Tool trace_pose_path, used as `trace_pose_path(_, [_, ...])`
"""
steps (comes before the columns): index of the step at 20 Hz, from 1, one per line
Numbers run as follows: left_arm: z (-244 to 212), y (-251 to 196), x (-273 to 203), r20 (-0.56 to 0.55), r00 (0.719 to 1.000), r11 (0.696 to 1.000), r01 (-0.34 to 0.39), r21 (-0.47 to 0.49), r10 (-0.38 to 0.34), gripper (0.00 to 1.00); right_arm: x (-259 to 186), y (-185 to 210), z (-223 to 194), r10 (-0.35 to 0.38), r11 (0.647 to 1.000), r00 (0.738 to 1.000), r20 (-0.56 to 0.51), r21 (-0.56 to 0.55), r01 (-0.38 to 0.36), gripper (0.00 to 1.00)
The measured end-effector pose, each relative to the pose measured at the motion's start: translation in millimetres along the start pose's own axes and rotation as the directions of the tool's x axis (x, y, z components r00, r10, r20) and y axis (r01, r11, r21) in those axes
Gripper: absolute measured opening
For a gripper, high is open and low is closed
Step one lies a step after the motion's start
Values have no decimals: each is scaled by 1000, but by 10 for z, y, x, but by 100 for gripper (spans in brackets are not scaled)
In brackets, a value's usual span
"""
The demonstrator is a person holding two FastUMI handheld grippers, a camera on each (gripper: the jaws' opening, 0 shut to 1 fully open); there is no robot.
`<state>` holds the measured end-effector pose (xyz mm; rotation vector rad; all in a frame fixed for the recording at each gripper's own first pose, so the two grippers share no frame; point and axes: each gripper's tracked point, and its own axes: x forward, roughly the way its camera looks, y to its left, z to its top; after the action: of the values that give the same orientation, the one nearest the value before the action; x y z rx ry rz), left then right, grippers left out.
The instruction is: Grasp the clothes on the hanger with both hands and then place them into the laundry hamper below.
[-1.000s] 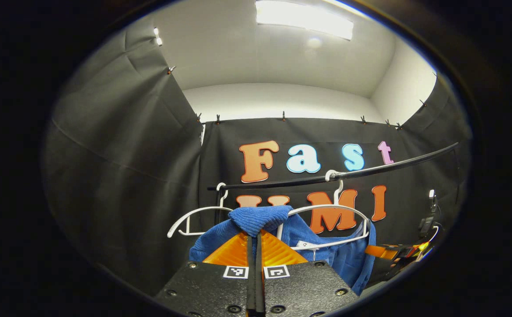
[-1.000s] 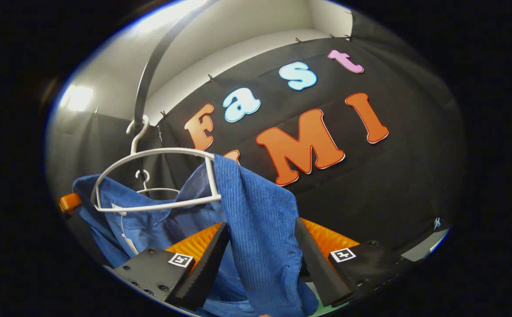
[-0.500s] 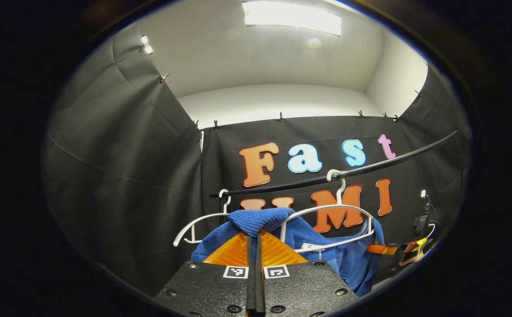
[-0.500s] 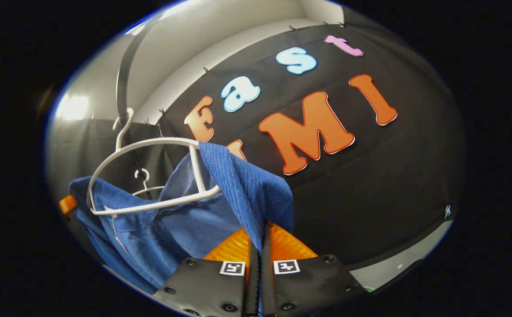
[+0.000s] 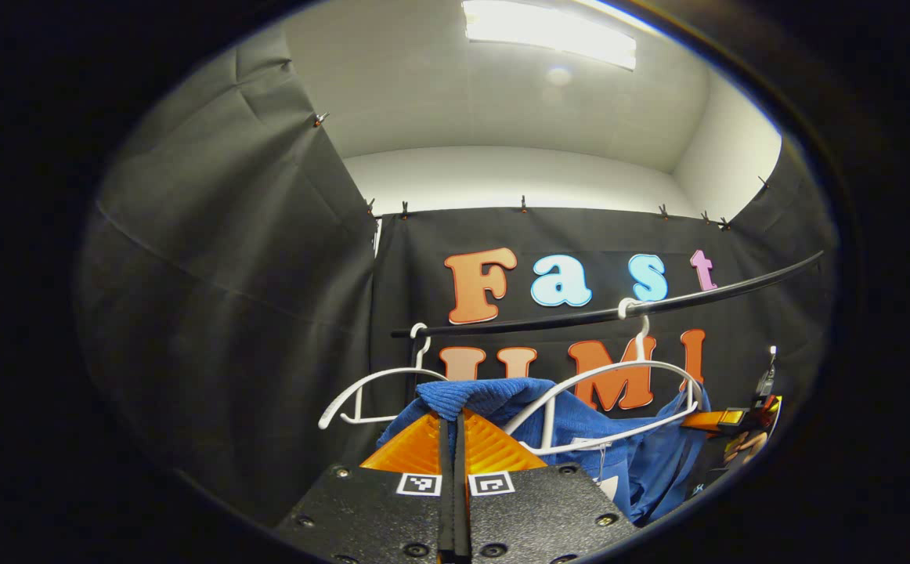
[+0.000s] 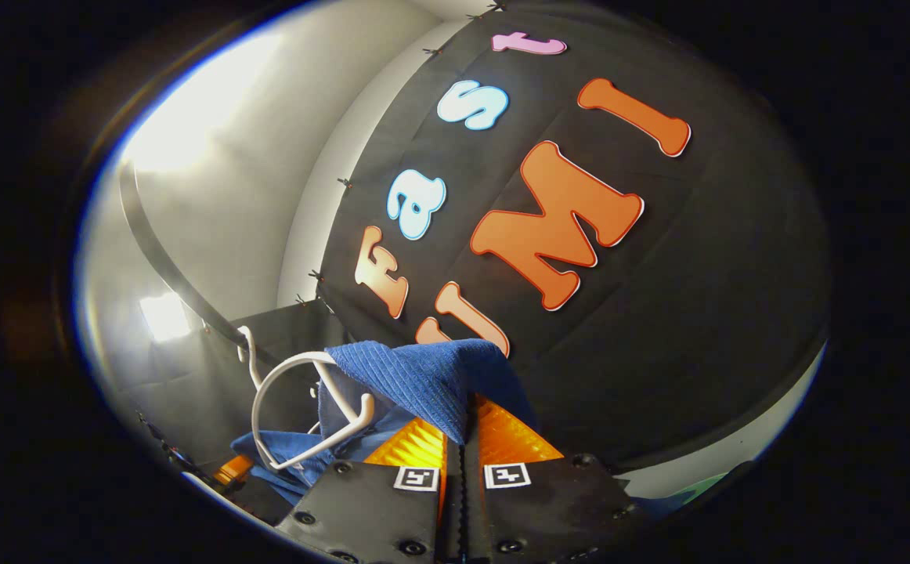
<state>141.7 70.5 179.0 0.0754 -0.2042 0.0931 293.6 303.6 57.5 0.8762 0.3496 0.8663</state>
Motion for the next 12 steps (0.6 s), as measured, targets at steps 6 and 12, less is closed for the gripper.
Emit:
trace_pose_path(6, [-481,209,29,-89,996,996,-18,-83,11,0,-40,-305,189,-74,996,997,36,-50,76,8])
trace_pose_path(12, [-648,63,-33,-109,994,996,24,-85,-33,0,60,-470,-180,-106,991,994,-10,-81,104,8])
